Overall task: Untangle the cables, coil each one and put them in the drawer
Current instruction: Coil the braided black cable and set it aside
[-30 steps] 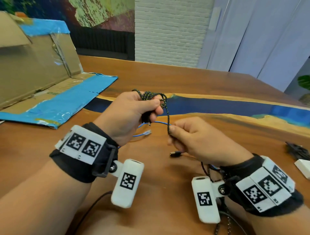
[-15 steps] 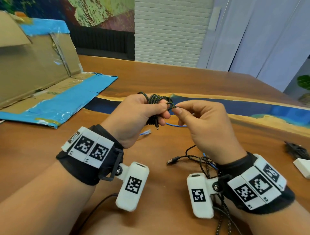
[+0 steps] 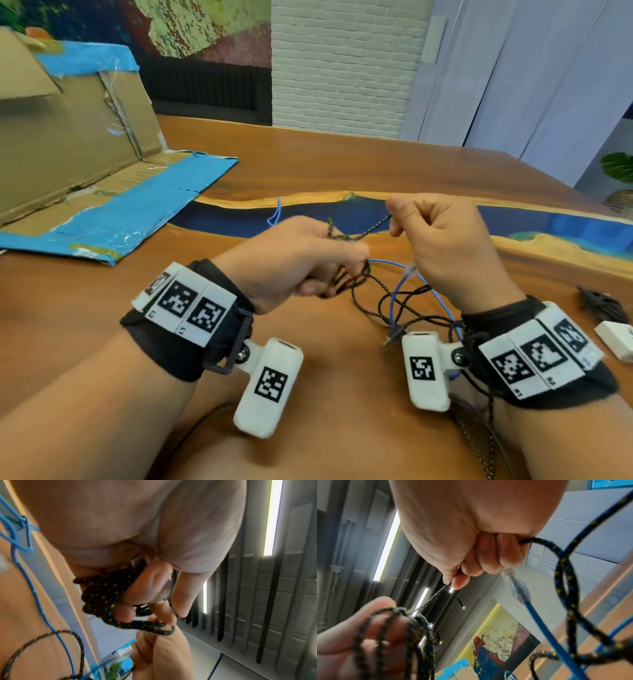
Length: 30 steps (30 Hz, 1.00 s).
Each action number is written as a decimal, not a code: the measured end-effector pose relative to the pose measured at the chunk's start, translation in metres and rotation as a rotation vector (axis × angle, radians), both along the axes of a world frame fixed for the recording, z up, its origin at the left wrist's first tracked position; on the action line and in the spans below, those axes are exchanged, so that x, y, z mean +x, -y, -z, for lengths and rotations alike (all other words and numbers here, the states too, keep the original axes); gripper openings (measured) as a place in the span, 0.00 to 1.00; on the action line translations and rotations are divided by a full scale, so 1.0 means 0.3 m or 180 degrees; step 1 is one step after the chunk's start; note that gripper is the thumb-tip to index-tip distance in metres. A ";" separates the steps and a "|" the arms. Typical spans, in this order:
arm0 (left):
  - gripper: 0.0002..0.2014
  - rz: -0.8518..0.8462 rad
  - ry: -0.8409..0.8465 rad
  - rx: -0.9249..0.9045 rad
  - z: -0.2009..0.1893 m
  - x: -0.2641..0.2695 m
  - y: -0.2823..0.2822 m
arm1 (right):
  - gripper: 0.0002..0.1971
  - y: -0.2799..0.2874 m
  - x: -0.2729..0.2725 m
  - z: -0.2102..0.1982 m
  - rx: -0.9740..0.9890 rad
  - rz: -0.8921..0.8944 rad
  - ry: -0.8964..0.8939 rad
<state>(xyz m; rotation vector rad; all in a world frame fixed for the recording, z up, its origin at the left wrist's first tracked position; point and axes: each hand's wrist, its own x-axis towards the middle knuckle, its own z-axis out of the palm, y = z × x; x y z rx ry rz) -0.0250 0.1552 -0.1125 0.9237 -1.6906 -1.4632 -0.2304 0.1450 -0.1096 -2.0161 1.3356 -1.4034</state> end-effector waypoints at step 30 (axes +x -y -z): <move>0.19 0.0517 -0.1025 0.0332 -0.014 -0.025 -0.052 | 0.26 -0.046 0.095 0.038 0.1215 -0.1832 0.1365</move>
